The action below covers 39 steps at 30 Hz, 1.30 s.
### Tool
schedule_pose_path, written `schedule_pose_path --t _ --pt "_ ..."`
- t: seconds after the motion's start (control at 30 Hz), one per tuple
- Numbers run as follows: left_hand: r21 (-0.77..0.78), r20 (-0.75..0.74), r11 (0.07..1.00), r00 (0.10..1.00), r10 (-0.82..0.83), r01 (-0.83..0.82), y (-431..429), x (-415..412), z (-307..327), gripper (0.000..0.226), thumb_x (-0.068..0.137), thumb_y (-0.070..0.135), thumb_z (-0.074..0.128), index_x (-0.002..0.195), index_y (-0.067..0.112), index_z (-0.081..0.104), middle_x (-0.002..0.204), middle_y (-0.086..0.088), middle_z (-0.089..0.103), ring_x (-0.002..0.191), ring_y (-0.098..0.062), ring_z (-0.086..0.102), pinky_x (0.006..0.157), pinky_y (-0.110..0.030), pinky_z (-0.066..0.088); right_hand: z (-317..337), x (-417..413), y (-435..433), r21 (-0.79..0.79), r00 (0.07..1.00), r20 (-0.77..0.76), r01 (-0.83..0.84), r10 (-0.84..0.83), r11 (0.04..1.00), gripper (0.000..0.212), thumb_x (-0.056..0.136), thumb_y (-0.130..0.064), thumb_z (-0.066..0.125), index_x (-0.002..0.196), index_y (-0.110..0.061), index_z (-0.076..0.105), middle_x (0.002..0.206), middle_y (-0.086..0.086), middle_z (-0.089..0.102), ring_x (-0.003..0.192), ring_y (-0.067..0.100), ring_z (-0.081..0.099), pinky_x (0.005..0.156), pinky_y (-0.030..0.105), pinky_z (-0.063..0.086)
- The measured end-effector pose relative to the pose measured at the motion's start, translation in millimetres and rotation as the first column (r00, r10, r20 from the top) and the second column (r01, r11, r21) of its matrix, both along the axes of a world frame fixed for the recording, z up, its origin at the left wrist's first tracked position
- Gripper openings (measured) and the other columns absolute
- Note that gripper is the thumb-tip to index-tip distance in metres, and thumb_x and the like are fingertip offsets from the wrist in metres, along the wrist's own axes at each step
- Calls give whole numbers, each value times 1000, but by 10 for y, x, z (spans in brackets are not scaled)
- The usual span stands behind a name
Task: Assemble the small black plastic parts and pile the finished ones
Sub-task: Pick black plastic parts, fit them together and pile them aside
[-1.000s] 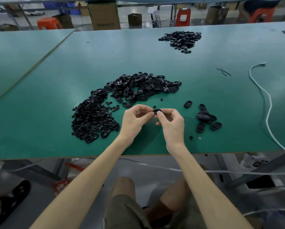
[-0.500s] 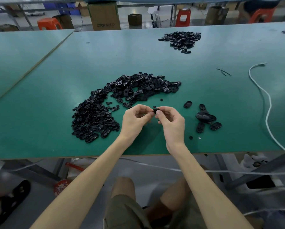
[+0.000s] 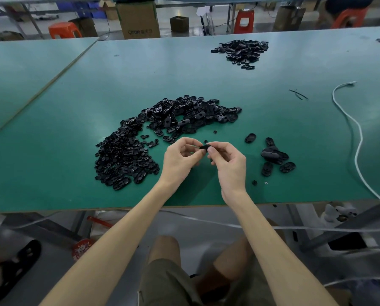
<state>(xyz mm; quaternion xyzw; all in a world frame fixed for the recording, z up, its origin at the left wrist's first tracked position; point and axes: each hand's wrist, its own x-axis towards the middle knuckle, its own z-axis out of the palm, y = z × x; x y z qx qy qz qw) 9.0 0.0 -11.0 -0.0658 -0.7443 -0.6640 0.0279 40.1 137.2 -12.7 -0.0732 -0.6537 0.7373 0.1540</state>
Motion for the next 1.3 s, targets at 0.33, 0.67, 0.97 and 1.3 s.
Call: schedule_pose_path --t 0.33,0.67,0.97,1.3 --pt "-8 -41 998 997 -58 58 -27 -25 -15 14 89 18 80 102 19 77 95 1 77 86 -12 67 78 -31 55 3 0 20 -70 1000 4 4 -4 998 10 97 -4 69 98 -12 75 81 -1 77 75 11 69 67 22 54" --pt "263 33 964 999 -39 29 -106 -31 -1 20 90 14 78 108 8 75 85 -4 76 70 -11 66 66 -20 50 56 39 -7 -48 993 14 -114 115 992 18 90 -5 78 105 -11 70 86 9 79 71 18 74 62 24 54" --pt "196 22 973 991 -130 124 -83 16 51 26 96 17 70 121 12 75 109 -7 78 103 -13 71 93 -23 53 60 57 -11 -23 993 29 -111 112 994 13 90 -5 79 93 -3 67 84 7 79 73 21 76 58 24 53" --pt "195 39 962 978 -203 192 -114 13 83 32 98 11 67 130 14 71 114 -8 77 109 -16 69 108 -35 49 73 48 -25 -40 991 26 -129 130 991 11 91 -3 77 93 -5 66 84 7 80 78 24 79 60 25 57"
